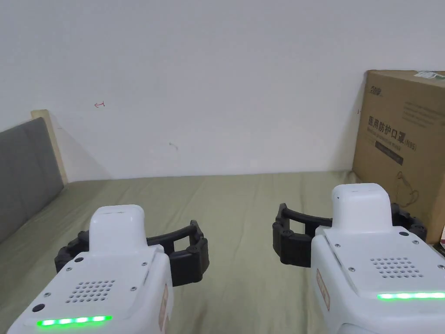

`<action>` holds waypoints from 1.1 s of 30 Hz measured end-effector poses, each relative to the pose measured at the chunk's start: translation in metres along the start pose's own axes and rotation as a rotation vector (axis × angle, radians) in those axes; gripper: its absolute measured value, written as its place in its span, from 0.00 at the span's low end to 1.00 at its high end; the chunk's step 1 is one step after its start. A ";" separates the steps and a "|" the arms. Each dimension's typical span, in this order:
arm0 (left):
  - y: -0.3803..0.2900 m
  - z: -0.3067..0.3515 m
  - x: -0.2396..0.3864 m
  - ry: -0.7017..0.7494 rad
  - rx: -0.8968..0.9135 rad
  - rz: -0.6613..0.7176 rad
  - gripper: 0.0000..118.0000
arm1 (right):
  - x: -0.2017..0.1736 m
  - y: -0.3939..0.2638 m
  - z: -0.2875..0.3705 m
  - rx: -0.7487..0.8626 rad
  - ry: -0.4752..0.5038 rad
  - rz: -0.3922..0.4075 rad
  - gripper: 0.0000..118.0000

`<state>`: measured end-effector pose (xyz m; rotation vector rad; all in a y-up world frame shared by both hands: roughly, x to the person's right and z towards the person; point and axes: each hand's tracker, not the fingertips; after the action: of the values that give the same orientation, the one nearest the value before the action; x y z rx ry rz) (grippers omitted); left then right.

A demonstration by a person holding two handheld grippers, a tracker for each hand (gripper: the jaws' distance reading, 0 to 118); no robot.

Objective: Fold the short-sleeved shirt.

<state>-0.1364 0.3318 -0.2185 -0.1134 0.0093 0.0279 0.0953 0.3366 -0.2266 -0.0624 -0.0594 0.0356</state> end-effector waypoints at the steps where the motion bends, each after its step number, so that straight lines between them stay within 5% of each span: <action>1: 0.002 -0.001 -0.001 -0.032 -0.023 0.013 1.00 | 0.001 0.001 0.000 0.002 -0.005 0.003 0.97; 33: 0.008 -0.004 0.004 -0.086 -0.073 -0.003 1.00 | 0.008 -0.008 0.000 -0.003 -0.014 -0.006 0.97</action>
<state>-0.1325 0.3394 -0.2239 -0.1846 -0.0783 0.0302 0.1032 0.3289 -0.2259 -0.0646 -0.0735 0.0296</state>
